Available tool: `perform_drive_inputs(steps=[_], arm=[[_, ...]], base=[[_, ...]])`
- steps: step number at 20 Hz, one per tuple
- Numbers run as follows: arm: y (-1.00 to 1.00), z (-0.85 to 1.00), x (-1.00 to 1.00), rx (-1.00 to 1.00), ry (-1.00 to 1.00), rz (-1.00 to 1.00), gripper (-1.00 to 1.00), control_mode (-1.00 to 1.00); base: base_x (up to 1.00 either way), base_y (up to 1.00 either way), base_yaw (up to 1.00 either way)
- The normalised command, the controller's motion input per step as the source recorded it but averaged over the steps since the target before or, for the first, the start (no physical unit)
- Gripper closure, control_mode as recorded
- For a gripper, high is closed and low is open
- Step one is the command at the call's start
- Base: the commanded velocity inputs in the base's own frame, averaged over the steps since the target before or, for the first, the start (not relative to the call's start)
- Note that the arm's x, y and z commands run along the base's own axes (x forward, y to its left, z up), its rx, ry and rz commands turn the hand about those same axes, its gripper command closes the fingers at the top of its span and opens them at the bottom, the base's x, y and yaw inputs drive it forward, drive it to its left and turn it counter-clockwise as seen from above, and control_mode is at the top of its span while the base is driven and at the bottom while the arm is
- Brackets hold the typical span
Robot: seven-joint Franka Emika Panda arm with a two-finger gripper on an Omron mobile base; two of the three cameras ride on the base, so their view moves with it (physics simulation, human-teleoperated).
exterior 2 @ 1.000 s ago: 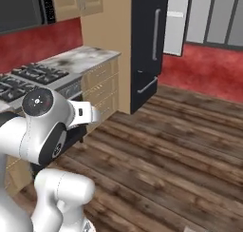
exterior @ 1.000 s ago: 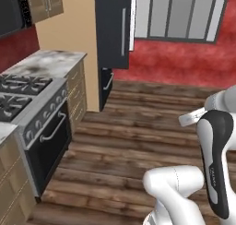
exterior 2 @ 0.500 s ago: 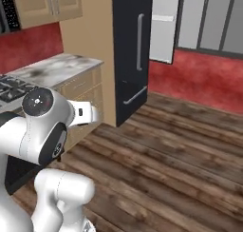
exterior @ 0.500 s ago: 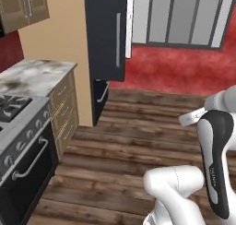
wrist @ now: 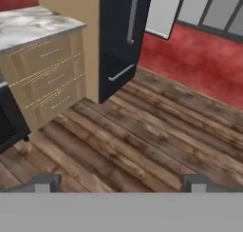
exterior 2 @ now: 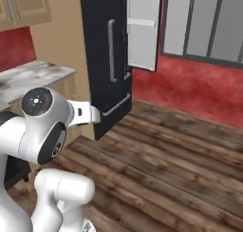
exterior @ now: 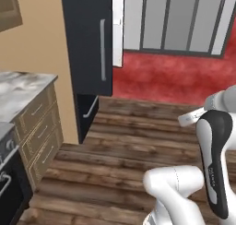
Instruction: Retrieve the apple and mango from the fridge and place them into the bowl on the dining table.
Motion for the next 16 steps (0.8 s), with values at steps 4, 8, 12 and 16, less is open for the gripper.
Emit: perform_drive_inputs(steps=[4,8,12,16], arm=[[0.0,0.0,0.0,0.0,0.0,0.0,-1.0,1.0],[0.0,0.0,0.0,0.0,0.0,0.0,-1.0,1.0],[0.0,0.0,0.0,0.0,0.0,0.0,-1.0,1.0],[0.0,0.0,0.0,0.0,0.0,0.0,-1.0,1.0]], base=[[1.0,-0.99,0.0],[1.0,-0.99,0.0],[1.0,-0.86,0.1],[1.0,-0.57,0.27]])
